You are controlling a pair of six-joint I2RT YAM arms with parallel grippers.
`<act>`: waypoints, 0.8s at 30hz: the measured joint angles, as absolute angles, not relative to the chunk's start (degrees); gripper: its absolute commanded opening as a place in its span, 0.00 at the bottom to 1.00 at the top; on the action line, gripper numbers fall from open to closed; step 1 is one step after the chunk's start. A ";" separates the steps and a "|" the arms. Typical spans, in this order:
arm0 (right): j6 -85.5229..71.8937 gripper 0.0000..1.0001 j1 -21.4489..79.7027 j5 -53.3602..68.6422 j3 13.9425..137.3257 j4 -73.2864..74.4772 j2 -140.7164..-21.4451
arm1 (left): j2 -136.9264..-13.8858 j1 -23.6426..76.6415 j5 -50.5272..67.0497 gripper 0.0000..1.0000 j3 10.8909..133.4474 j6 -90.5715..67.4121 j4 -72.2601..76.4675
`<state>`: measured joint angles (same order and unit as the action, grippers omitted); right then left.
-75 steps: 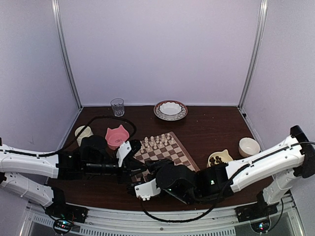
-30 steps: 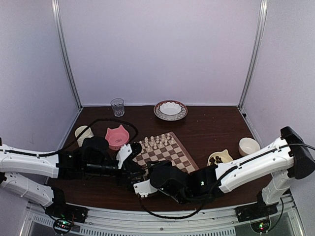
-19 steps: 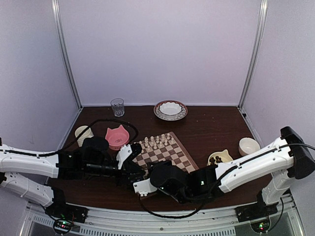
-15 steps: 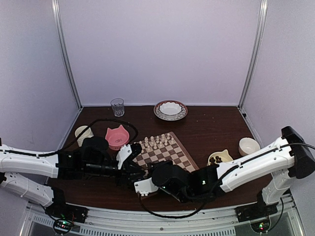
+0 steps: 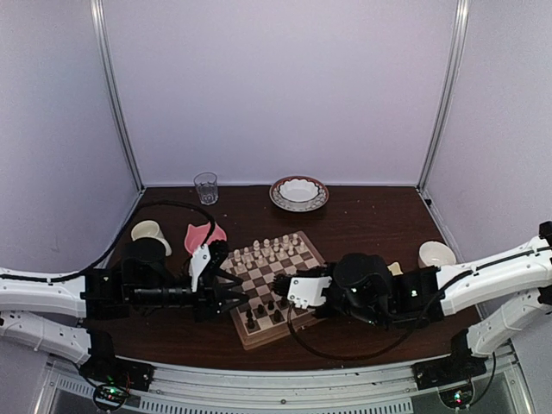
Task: Set up the chess pieces on the board
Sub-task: Pass from the left arm to the right, then pass from the right arm to the left
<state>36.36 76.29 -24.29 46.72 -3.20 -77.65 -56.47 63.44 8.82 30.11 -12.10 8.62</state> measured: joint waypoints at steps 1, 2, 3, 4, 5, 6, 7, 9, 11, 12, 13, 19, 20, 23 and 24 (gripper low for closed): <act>33.95 0.11 75.46 -22.92 45.01 -3.77 -76.27 | -55.99 63.44 8.32 0.46 29.74 -12.12 8.80; 31.16 0.11 74.50 -21.58 42.94 -4.43 -74.54 | -55.22 63.44 7.60 0.46 29.34 -12.14 8.99; 28.51 0.12 73.60 -20.47 41.17 -5.04 -73.06 | -55.00 63.44 7.42 0.46 29.28 -12.16 8.97; 25.89 0.12 72.84 -19.51 39.59 -5.89 -71.77 | -54.68 63.44 7.09 0.46 29.15 -12.16 9.17; 22.65 0.12 72.01 -18.61 37.71 -7.09 -70.37 | -54.35 63.44 6.74 0.46 29.02 -12.16 9.41; 19.42 0.12 71.31 -17.61 35.79 -8.45 -69.04 | -54.02 63.44 6.35 0.46 28.84 -12.19 9.63; 16.08 0.12 70.65 -16.99 33.89 -9.85 -67.83 | -53.78 63.44 6.17 0.46 28.69 -12.21 9.76; 10.46 0.12 70.24 -15.97 30.76 -13.04 -66.78 | -53.63 63.44 5.74 0.47 28.56 -12.23 9.89; 5.85 0.12 70.26 -14.92 28.77 -16.01 -67.20 | -53.65 63.44 5.50 0.47 28.49 -12.27 9.93; 3.70 0.12 70.26 -14.50 27.99 -17.93 -67.90 | -53.67 63.44 5.34 0.47 28.49 -12.29 9.96; 2.04 0.12 70.26 -14.17 27.49 -19.62 -68.84 | -53.74 63.44 5.30 0.47 28.49 -12.29 10.00; -4.45 0.12 70.26 -13.56 24.97 -30.20 -75.99 | -54.78 63.44 5.15 0.47 28.49 -12.32 10.26; -4.82 0.12 70.24 -13.56 24.82 -31.38 -77.23 | -54.94 63.44 5.15 0.47 28.49 -12.32 10.26; -6.09 0.12 70.06 -13.41 24.77 -35.48 -82.06 | -55.07 63.44 5.15 0.47 28.49 -12.32 10.24; -6.48 0.12 69.91 -13.21 24.71 -37.17 -83.77 | -55.07 63.44 5.15 0.47 28.49 -12.32 10.26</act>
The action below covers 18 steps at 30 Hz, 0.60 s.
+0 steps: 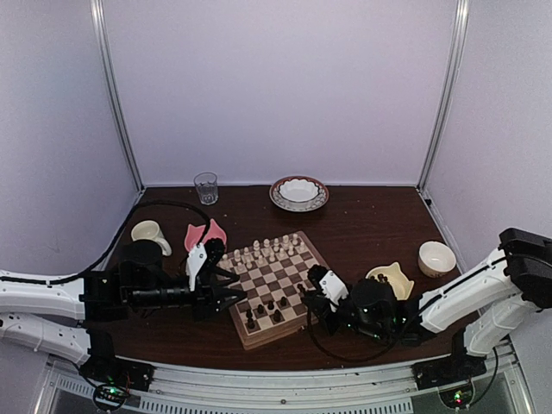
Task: Set up the chess pieces on the board
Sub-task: Pass from the right arm to the left
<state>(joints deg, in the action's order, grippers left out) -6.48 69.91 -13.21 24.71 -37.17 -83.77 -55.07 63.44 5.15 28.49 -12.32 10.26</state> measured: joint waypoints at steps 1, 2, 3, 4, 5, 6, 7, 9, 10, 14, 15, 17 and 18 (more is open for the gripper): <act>-6.92 0.12 69.67 -12.99 24.56 -38.61 -85.14 | -55.07 63.44 5.15 0.47 28.49 -12.32 10.24; -7.46 0.12 69.34 -12.67 24.27 -40.49 -86.70 | -55.11 63.44 5.15 0.47 28.49 -12.32 10.24; -7.92 0.12 68.97 -12.36 23.90 -42.22 -88.27 | -55.24 63.44 5.17 0.47 28.51 -12.32 10.26; -8.29 0.12 68.58 -12.01 23.44 -44.01 -89.82 | -55.44 63.44 5.17 0.47 28.51 -12.32 10.26; -8.80 0.12 68.20 -11.60 23.05 -45.76 -91.46 | -55.83 63.44 5.21 0.47 28.51 -12.32 10.26; -9.19 0.12 67.94 -11.29 22.83 -46.96 -92.73 | -56.25 63.44 5.26 0.47 28.51 -12.32 10.24; -9.58 0.12 67.61 -10.83 22.63 -48.64 -94.24 | -56.64 63.44 5.32 0.47 28.51 -12.32 10.22; -10.31 0.12 67.20 -10.11 22.50 -51.31 -96.44 | -57.58 63.44 5.41 0.47 28.51 -12.34 10.22; -10.52 0.13 67.07 -9.78 22.48 -52.49 -97.36 | -58.06 63.44 5.43 0.47 28.56 -12.34 10.17; -10.98 0.15 66.83 -8.84 22.44 -55.77 -99.22 | -59.81 63.44 5.41 0.46 29.08 -12.34 9.72; -11.00 0.15 66.83 -8.78 22.44 -56.25 -99.35 | -60.16 63.44 5.41 0.46 29.34 -12.34 9.47; -11.00 0.17 66.81 -8.73 22.39 -57.08 -99.44 | -60.66 63.44 5.43 0.46 29.71 -12.36 9.37; -11.03 0.18 66.78 -8.73 22.28 -57.60 -99.46 | -60.82 63.44 5.43 0.46 29.80 -12.36 9.37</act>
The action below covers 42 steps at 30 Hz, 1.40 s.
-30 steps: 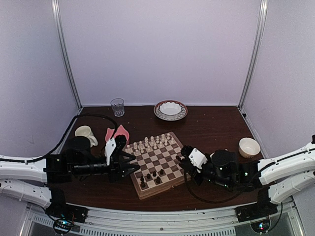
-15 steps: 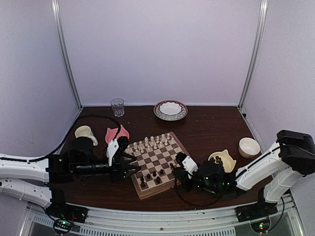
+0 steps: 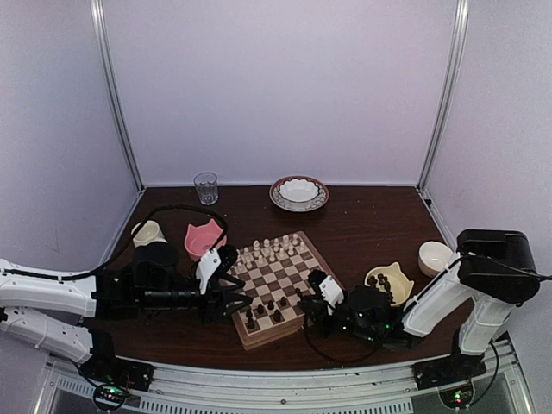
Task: Set up the chess pieces on the board
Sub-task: Pass from the right arm to the left
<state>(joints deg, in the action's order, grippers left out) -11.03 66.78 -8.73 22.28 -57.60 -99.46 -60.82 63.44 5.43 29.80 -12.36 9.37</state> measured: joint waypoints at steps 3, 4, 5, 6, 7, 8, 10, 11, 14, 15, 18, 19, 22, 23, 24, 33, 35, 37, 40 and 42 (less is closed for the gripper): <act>-11.00 0.19 66.72 -8.75 21.69 -58.59 -99.46 | -61.32 63.44 5.58 0.46 30.02 -12.36 9.26; -11.05 0.19 66.70 -8.75 21.50 -58.63 -99.46 | -61.47 63.44 5.61 0.46 30.13 -12.36 9.21; -11.03 0.19 66.70 -8.78 21.30 -58.63 -99.46 | -61.54 63.44 5.61 0.46 30.20 -12.36 9.17; -11.03 0.18 66.70 -8.75 21.10 -58.63 -99.46 | -61.60 63.44 5.61 0.46 30.30 -12.36 9.13; -11.00 0.18 66.70 -8.78 20.95 -58.61 -99.46 | -61.67 63.44 5.63 0.46 30.41 -12.36 9.10; -10.98 0.17 66.65 -8.78 20.84 -58.59 -99.46 | -61.78 63.44 5.63 0.46 30.48 -12.36 9.13; -10.94 0.18 66.54 -8.73 20.71 -58.65 -99.44 | -62.41 63.44 5.63 0.45 30.81 -12.38 9.08; -10.81 0.18 66.48 -8.58 20.58 -58.70 -99.44 | -62.96 63.44 5.69 0.44 31.05 -12.43 9.06; -10.11 0.18 66.48 -7.22 20.27 -58.59 -99.20 | -65.39 63.44 6.22 0.44 32.34 -12.91 8.91; -9.52 0.18 66.48 -6.76 20.25 -58.41 -98.85 | -66.52 63.44 6.46 0.46 32.99 -13.10 8.91; -8.12 0.18 66.48 -5.21 20.34 -57.76 -97.01 | -69.54 63.42 7.31 0.49 35.09 -13.89 8.86; -7.75 0.18 66.48 -4.84 20.49 -57.23 -96.47 | -70.46 63.42 7.73 0.49 35.83 -14.20 8.84; -6.55 0.18 66.48 -3.62 21.43 -56.05 -95.31 | -74.04 63.42 8.78 0.48 40.12 -15.70 7.42; -6.28 0.18 66.48 -3.33 21.58 -55.94 -95.13 | -75.09 63.40 8.99 0.48 41.50 -16.23 6.87; -6.09 0.18 66.48 -3.14 21.65 -55.92 -95.02 | -76.20 63.35 9.26 0.48 43.24 -16.75 5.91; -4.91 0.18 66.48 -1.41 21.85 -55.90 -95.02 | -83.66 63.20 10.37 0.47 52.27 -20.16 -0.14; -4.82 0.18 66.48 -1.15 21.85 -55.92 -95.02 | -84.97 63.20 10.52 0.45 52.88 -20.82 -1.37; -4.80 0.18 66.48 -1.02 21.89 -55.92 -94.96 | -86.28 63.20 10.66 0.44 53.39 -21.47 -2.13; -4.69 0.18 66.48 -0.08 21.93 -55.88 -94.35 | -87.90 63.20 11.05 0.43 54.39 -22.28 -3.75; -4.69 0.18 66.48 0.43 22.04 -55.86 -93.54 | -88.77 63.20 11.35 0.41 55.11 -22.68 -4.49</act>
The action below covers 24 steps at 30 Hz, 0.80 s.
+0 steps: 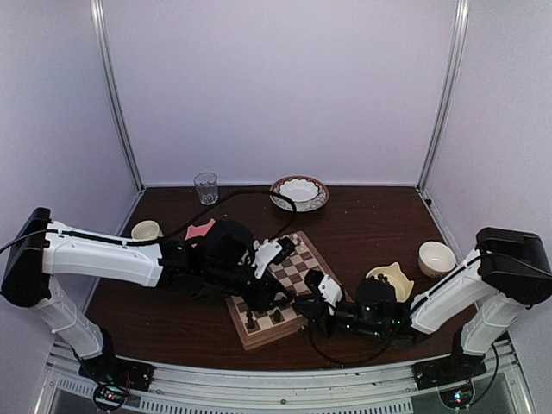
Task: Set up the chess pieces on the board
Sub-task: Pass from the right arm to the left
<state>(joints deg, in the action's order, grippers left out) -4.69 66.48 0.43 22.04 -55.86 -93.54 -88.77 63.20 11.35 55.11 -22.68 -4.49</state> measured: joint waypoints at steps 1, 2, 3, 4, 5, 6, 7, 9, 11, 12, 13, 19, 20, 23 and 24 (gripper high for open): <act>-4.69 0.18 66.48 0.67 22.20 -55.86 -93.19 | -89.14 63.20 11.49 0.40 55.37 -22.81 -4.60; -4.67 0.18 66.48 0.91 22.33 -55.88 -92.88 | -89.54 63.20 11.64 0.38 55.72 -22.94 -4.78; -4.67 0.18 66.48 1.10 22.37 -55.88 -92.75 | -89.82 63.20 11.73 0.37 55.94 -23.03 -4.80; -4.67 0.18 66.48 1.32 22.37 -55.86 -92.60 | -90.13 63.20 11.81 0.37 56.14 -23.14 -4.82; -4.67 0.18 66.48 1.45 22.37 -55.83 -92.49 | -90.35 63.20 11.86 0.37 56.29 -23.18 -4.86; -4.67 0.18 66.48 1.54 22.37 -55.81 -92.44 | -90.61 63.20 12.01 0.37 56.60 -23.29 -4.93; -4.67 0.18 66.48 1.56 22.37 -55.79 -92.44 | -90.83 63.20 12.21 0.36 56.86 -23.31 -4.93; -4.67 0.18 66.48 1.67 22.37 -55.53 -92.44 | -91.20 63.20 12.69 0.32 57.41 -23.42 -4.93; -4.67 0.18 66.48 1.74 22.37 -55.33 -92.44 | -91.39 63.20 13.04 0.28 57.80 -23.57 -4.91; -4.67 0.18 66.48 1.74 22.37 -55.29 -92.44 | -91.42 63.20 13.15 0.25 57.89 -23.59 -4.89; -4.67 0.18 66.48 1.74 22.37 -55.22 -92.42 | -91.42 63.20 13.28 0.22 57.89 -23.68 -4.89; -4.67 0.18 66.48 1.89 22.37 -54.72 -92.14 | -92.82 62.96 14.02 0.18 58.65 -23.77 -5.08; -4.69 0.18 66.48 1.89 22.37 -54.65 -92.14 | -93.10 62.94 14.20 0.12 58.81 -23.79 -5.10; -4.69 0.19 66.48 1.93 22.37 -54.35 -92.14 | -93.60 62.94 14.46 0.00 58.94 -24.08 -5.17; -4.69 0.19 66.48 1.91 22.37 -54.17 -92.14 | -93.69 62.94 14.44 0.00 59.02 -24.14 -5.32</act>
